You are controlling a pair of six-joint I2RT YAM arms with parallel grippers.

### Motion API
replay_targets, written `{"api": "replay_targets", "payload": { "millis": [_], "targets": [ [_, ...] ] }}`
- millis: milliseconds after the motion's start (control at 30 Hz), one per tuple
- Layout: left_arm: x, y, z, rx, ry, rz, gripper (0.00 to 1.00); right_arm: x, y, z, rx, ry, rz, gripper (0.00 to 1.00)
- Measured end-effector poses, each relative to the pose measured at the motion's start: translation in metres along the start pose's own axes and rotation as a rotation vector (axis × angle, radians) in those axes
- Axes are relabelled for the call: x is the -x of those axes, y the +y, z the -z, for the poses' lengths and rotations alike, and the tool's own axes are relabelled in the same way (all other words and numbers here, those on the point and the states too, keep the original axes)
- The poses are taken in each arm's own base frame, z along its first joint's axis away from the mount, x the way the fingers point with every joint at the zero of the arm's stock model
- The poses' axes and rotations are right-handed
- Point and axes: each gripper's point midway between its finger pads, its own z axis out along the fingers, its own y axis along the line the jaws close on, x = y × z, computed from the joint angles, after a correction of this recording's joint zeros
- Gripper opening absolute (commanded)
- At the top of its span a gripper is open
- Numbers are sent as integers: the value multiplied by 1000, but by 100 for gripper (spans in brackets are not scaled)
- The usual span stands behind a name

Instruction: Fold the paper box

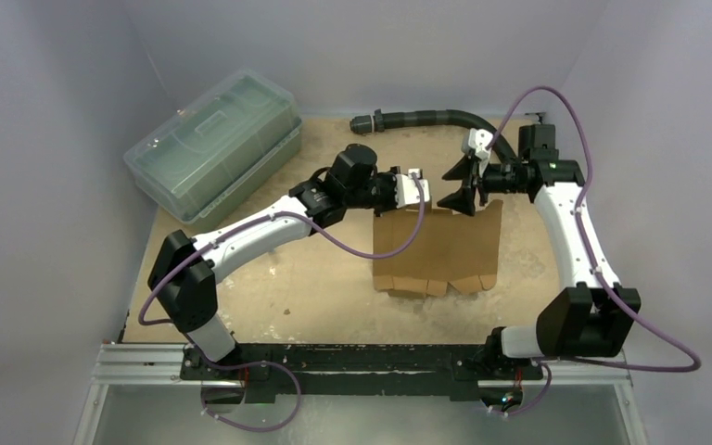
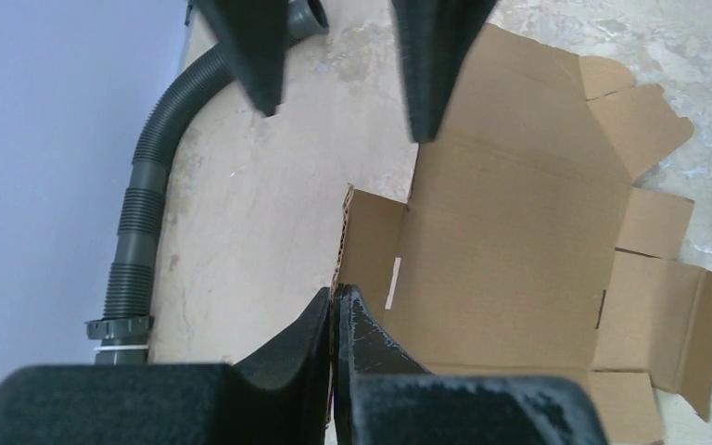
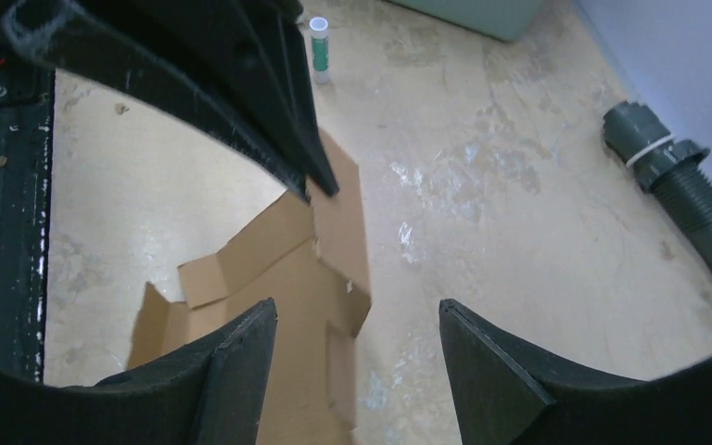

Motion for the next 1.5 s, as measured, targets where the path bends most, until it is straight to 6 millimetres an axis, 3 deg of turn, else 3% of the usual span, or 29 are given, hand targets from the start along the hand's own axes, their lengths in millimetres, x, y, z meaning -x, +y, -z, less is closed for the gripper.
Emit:
{"api": "replay_targets", "payload": {
  "millis": [133,367,500,700,967,1000,1100,1233,1367,1500],
  "targets": [
    [1,-7,-4,-16,0,7,0,9,-3,-8,47,-8,46,65],
    [2,-10,-5,-16,2,29,0,12,20,-23,114,-14,95,51],
    [3,-11,-5,-16,1,46,0,8,32,-29,137,-8,109,33],
    [1,-13,-5,-19,6,78,0,7,24,-35,120,8,171,1],
    [-3,-20,-5,-21,5,139,0,2,23,-38,113,8,195,0],
    [-4,-21,-5,-21,4,151,5,0,24,-38,114,9,193,0],
    [-4,-24,-2,-14,-5,184,34,-1,27,-38,116,8,193,0],
    [13,-13,12,55,-49,258,64,-2,34,-35,115,7,191,0],
    [32,-3,49,171,-116,357,89,-3,41,-33,110,4,188,0],
    [39,-7,100,282,-191,482,96,-3,43,-31,104,-1,184,0]
  ]
}}
